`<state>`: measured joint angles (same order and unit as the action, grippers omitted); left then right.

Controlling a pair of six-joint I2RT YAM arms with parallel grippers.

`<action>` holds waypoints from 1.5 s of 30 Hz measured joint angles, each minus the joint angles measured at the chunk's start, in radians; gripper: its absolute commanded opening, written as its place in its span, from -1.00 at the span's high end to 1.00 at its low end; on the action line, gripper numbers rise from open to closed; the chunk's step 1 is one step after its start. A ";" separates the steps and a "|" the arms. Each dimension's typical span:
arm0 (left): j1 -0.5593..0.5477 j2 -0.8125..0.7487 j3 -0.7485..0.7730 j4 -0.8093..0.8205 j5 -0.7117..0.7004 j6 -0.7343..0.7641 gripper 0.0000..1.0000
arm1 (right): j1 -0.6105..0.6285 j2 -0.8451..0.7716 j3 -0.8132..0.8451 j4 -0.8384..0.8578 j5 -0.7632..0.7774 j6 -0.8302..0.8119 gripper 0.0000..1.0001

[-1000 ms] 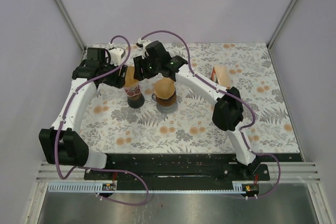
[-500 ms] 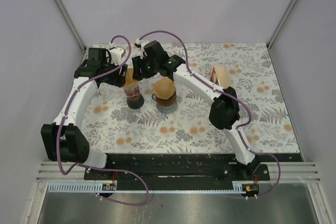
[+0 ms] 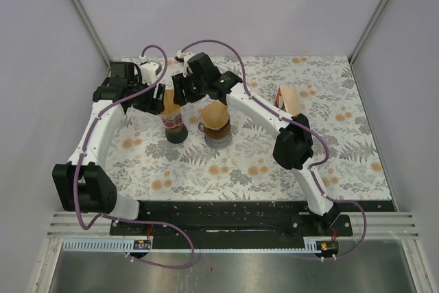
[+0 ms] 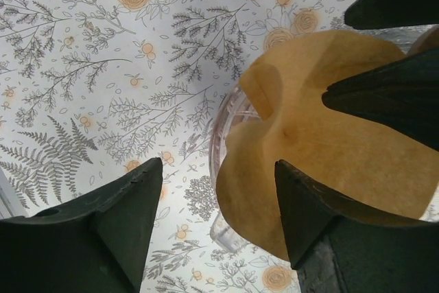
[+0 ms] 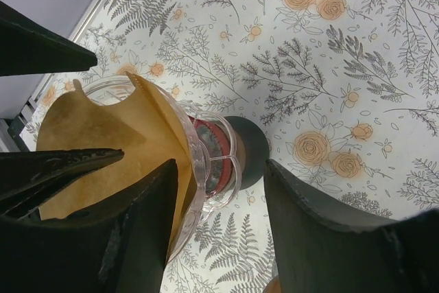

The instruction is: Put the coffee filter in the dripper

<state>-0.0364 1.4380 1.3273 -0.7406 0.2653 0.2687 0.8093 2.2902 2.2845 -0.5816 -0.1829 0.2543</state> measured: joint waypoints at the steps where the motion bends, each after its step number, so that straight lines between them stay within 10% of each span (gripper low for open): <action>1: 0.005 -0.003 0.008 -0.013 0.013 -0.002 -0.44 | 0.000 0.000 0.001 0.000 0.000 -0.003 -0.22; 24: 0.079 -0.046 0.048 -0.019 0.097 -0.060 -0.04 | 0.000 0.000 0.047 -0.053 -0.003 -0.033 -0.26; 45: 0.079 -0.040 0.021 -0.014 0.105 -0.027 -0.32 | 0.001 0.017 0.145 -0.069 -0.060 -0.082 -0.12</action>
<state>0.0425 1.3983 1.3483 -0.7551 0.3702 0.2413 0.8104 2.3074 2.4290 -0.6506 -0.2432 0.1722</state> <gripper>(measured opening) 0.609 0.615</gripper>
